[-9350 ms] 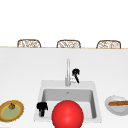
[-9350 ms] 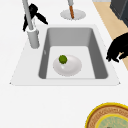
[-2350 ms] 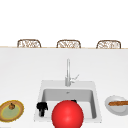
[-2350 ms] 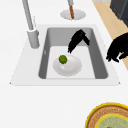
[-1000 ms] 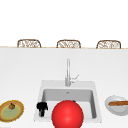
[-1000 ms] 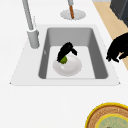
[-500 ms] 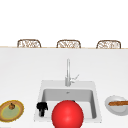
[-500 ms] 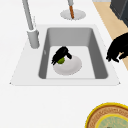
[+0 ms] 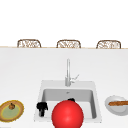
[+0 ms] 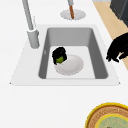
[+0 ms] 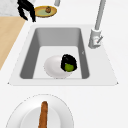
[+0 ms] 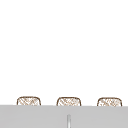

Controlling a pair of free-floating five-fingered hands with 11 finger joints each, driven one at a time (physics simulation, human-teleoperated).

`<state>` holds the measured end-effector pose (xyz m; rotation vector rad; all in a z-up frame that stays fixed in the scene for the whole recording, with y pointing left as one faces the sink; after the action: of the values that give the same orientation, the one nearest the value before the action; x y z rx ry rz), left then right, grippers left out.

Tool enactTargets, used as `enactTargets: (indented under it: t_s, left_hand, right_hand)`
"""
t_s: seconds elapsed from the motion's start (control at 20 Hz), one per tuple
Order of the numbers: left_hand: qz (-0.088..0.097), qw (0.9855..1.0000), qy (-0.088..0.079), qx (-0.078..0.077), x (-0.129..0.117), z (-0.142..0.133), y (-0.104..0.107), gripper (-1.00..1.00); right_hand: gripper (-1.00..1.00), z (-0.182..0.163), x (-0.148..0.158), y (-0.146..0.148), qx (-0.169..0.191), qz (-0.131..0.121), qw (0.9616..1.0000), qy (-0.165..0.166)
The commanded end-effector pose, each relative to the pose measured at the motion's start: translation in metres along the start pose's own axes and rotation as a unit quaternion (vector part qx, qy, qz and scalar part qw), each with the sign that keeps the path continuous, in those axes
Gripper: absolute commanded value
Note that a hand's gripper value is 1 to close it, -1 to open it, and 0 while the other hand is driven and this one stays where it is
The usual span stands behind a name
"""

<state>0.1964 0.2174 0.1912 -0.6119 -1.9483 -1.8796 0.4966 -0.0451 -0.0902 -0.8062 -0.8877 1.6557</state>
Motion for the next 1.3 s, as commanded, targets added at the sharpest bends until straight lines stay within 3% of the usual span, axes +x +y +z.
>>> enactTargets:
  t_s: [0.0, 0.3, 0.45, 0.65, 0.75, 1.25]
  left_hand:
    - [0.000, 1.0000, 0.000, 0.000, 0.000, 0.000, 0.000, 0.00]
    - [0.000, 1.0000, 0.000, 0.000, 0.000, 0.000, 0.000, 0.00]
    - [0.000, 1.0000, 0.000, 0.000, 0.000, 0.000, 0.000, 0.00]
    - [0.000, 1.0000, 0.000, 0.000, 0.000, 0.000, 0.000, 0.00]
    - [0.000, 1.0000, 0.000, 0.000, 0.000, 0.000, 0.000, 0.00]
    - [0.000, 1.0000, 0.000, 0.000, 0.000, 0.000, 0.000, 0.00]
  right_hand:
    - [1.00, 0.001, -0.005, 0.001, -0.010, -0.012, 0.9999, -0.002]
    - [1.00, 0.016, -0.021, -0.031, -0.026, -0.046, 0.9985, 0.014]
    - [1.00, 0.030, -0.029, -0.043, -0.025, -0.050, 0.9984, 0.012]
    - [1.00, 0.049, -0.040, -0.065, -0.038, -0.035, 0.9985, 0.015]
    - [1.00, 0.059, -0.042, -0.074, -0.029, -0.045, 0.9986, 0.005]
    - [1.00, 0.128, -0.035, -0.085, -0.049, -0.075, 0.9959, -0.011]
